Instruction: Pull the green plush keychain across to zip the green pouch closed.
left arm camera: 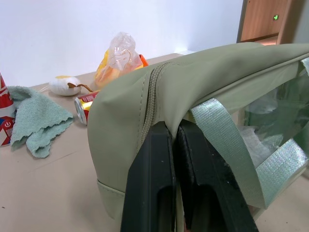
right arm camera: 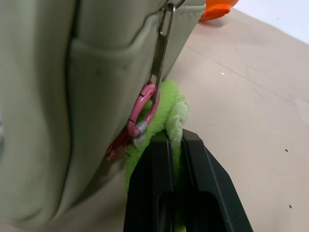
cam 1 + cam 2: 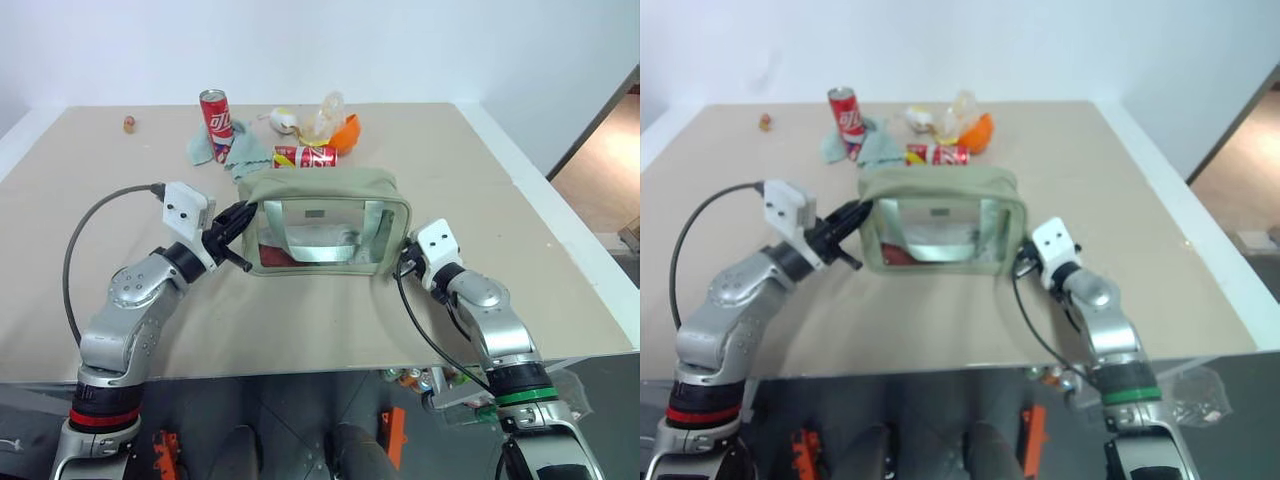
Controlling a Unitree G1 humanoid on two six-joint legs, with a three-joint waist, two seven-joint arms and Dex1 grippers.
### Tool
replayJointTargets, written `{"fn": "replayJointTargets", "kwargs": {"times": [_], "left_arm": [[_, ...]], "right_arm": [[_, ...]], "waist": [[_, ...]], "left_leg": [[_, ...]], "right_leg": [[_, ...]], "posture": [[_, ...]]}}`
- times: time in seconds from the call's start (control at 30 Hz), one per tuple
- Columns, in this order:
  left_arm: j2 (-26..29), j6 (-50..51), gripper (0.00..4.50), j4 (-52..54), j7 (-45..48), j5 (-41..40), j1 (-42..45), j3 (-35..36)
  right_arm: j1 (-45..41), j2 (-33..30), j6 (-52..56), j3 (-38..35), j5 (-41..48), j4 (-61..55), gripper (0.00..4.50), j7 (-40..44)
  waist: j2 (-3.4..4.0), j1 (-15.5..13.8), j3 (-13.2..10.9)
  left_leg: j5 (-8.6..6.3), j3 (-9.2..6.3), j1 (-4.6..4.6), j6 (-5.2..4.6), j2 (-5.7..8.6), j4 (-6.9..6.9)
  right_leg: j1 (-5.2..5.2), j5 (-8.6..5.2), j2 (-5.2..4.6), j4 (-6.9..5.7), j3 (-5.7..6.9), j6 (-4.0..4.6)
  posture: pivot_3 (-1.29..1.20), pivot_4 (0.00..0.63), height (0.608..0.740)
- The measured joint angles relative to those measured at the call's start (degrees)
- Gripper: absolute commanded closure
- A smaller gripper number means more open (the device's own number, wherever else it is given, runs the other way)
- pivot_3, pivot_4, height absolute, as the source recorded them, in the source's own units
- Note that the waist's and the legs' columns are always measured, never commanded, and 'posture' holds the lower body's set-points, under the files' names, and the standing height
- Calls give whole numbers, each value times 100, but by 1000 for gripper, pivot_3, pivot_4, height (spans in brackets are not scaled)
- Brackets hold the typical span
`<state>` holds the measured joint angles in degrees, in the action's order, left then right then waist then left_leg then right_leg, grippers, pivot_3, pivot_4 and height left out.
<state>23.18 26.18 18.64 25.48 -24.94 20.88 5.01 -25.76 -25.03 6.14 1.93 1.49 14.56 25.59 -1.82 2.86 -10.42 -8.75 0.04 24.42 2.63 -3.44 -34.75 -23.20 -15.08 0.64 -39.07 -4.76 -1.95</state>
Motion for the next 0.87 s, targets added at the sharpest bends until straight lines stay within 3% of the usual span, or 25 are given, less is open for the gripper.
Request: {"fn": "replayJointTargets", "kwargs": {"times": [0.13,0.33,0.57,0.73,0.87], "left_arm": [[1,95,4500,36,-15,-77,-17,45],[-8,487,2441,37,114,-818,-99,448],[544,876,20,-44,559,-1623,-70,1049],[854,1078,20,-141,809,-1970,-89,1373],[1424,828,20,-309,871,-1175,-604,1247]], "right_arm": [[-12,202,-127,-170,233,118,4472,47],[-45,254,872,-980,1864,-846,2440,654],[-144,-862,2340,-1837,3582,-2146,5,1426],[44,-1262,2762,-2087,3877,-2170,5,1603],[694,-1685,2994,-2150,4035,-2523,5,2006]], "waist": [[0,1,0],[2,-6,-1],[1,-12,-1],[1,-12,-1],[1,-9,-1]], "left_leg": [[1,-3,-5,-2,-5,4],[1,-4,14,-1,-4,7],[-1,-10,15,-1,0,10],[-1,-8,14,-1,0,9],[-8,-6,10,-12,-1,16]], "right_leg": [[0,4,9,-1,-2,6],[-11,-1,5,1,-1,-1],[-11,-11,3,4,6,3],[-10,-11,2,4,5,4],[-12,-22,2,4,3,11]], "posture": [[0,150,740],[0,150,740],[0,150,740],[0,150,740],[0,150,740]]}}
